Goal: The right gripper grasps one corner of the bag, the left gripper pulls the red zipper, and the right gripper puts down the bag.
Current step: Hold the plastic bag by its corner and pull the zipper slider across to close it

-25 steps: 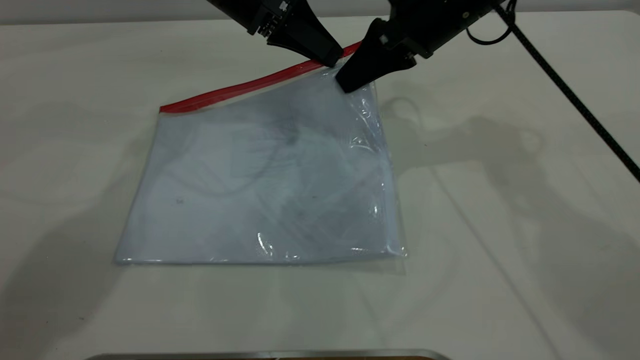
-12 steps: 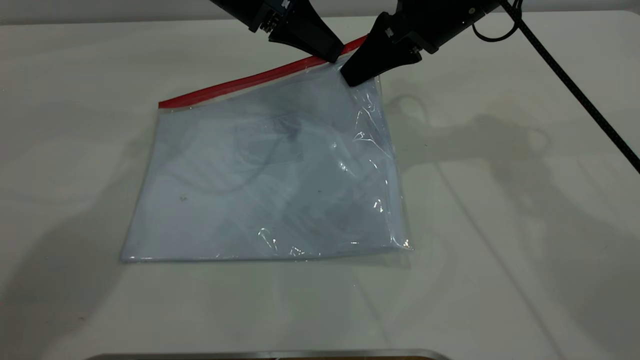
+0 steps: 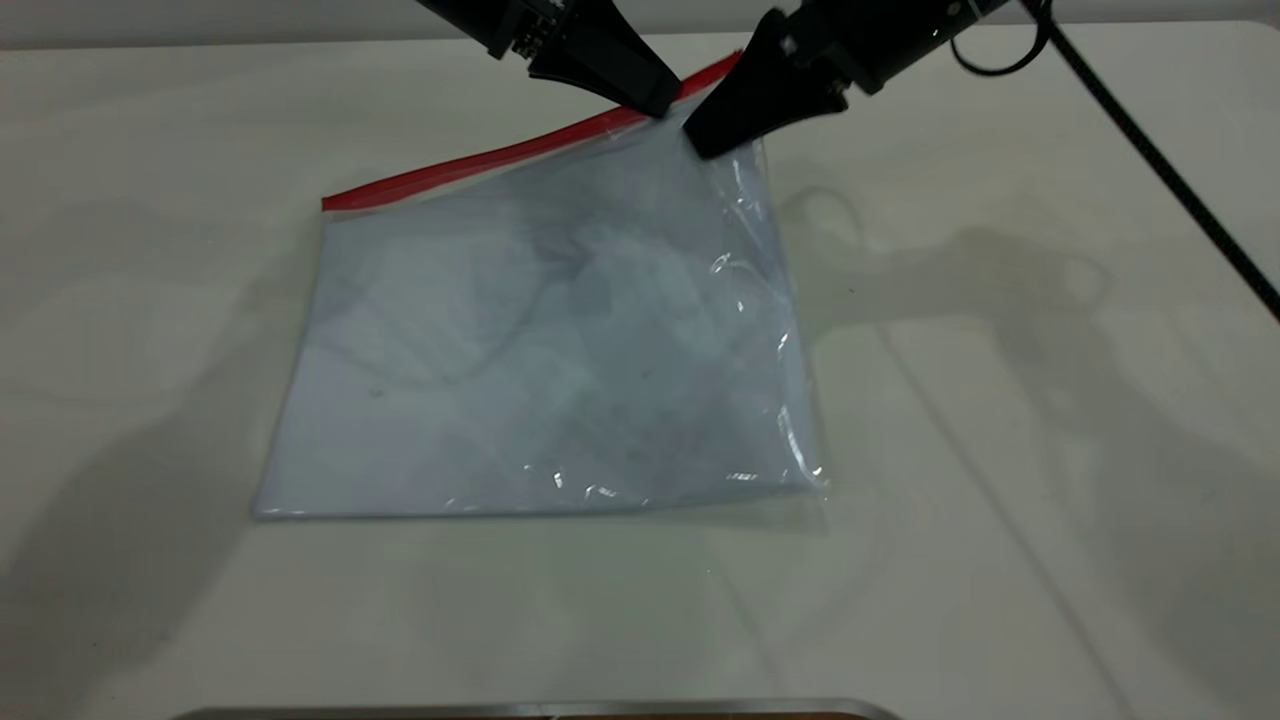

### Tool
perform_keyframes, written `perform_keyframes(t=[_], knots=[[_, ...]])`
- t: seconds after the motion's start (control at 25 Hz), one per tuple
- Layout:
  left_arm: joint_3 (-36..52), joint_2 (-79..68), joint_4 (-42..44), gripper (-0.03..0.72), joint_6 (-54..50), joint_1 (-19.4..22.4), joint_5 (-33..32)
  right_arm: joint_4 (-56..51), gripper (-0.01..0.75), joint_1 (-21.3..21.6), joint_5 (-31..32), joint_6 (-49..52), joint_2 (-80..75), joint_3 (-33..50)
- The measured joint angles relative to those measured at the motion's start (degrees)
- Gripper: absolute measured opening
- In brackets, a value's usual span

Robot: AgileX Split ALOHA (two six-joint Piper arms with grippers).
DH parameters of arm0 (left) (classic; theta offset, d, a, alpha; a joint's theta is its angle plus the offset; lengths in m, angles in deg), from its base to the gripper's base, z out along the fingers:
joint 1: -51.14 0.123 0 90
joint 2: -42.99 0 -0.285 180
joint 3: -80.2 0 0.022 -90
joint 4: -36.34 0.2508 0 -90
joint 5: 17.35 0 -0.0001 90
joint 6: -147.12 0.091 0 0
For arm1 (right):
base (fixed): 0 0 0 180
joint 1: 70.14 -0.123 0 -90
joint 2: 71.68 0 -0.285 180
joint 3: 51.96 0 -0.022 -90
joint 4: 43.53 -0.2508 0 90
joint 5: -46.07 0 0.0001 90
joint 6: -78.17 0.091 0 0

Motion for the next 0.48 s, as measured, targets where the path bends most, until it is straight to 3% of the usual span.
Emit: perform_keyframes(t=[0.48], knots=[[-0.61, 0.00, 2.18, 0.053, -0.06, 5.45, -0.87, -1.42, 0.034, 5.37, 2.15, -1.47, 3.28, 0.00]])
